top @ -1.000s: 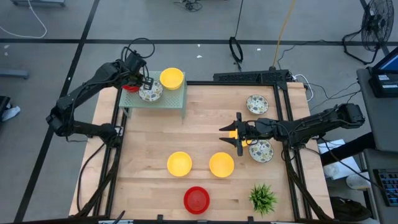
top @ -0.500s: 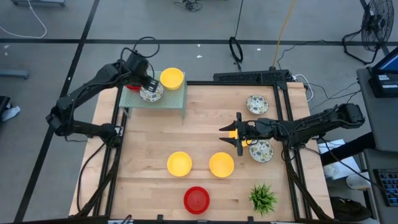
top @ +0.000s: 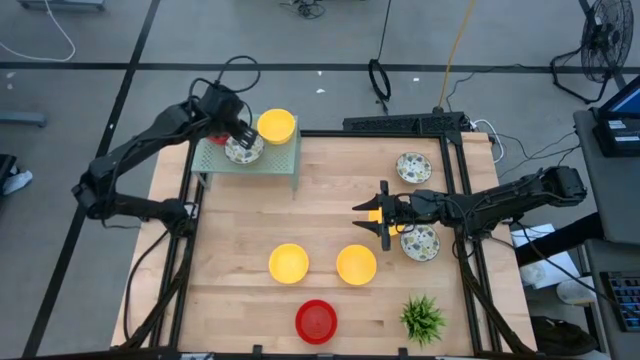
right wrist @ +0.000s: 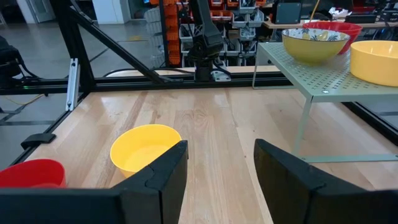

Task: Pick & Place Mini bowls
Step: Stack the yellow bowl on top of the yellow bowl on the shelf

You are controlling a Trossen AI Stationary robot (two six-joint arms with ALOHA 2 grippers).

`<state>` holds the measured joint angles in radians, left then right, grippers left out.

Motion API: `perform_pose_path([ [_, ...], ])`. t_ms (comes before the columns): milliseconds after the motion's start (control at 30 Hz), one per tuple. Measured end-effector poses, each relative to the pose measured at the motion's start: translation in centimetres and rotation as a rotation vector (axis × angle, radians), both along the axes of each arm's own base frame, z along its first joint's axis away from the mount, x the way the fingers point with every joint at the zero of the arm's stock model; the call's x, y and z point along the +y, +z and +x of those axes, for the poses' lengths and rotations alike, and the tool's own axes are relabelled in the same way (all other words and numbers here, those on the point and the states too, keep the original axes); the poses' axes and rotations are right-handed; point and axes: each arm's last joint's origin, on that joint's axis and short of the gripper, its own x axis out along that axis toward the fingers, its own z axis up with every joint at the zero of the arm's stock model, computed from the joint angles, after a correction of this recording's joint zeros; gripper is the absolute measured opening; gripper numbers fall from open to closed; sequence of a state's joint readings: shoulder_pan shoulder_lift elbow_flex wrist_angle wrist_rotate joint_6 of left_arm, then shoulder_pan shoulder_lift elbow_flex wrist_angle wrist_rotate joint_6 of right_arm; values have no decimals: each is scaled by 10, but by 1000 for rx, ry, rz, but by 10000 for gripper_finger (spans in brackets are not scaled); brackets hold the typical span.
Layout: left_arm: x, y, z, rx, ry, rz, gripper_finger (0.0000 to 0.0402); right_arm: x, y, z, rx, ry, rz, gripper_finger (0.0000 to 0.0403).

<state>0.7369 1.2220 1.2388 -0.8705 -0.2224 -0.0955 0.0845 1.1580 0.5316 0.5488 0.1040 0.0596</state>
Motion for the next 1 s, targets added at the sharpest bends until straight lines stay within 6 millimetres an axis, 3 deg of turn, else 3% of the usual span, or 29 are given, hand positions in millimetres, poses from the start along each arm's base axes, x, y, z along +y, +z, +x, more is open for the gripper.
perform_pose_path([
  [200, -21, 6, 11, -190, -226, -164, 154, 0, 0, 0, 0, -1, 8, 171],
  [367, -46, 6, 27, -250, -428, -279, 154, 0, 0, 0, 0, -1, 6, 171],
  [600, -93, 6, 49, -215, -642, -301, 154, 0, 1, 0, -11, -2, 27, 171],
  [800, -135, 5, 58, -172, -757, -285, 154, 0, 19, 1, -200, -11, 219, 171],
  [1000, -171, 5, 60, -146, -768, -246, 154, 0, 31, 0, -326, 2, 242, 171],
])
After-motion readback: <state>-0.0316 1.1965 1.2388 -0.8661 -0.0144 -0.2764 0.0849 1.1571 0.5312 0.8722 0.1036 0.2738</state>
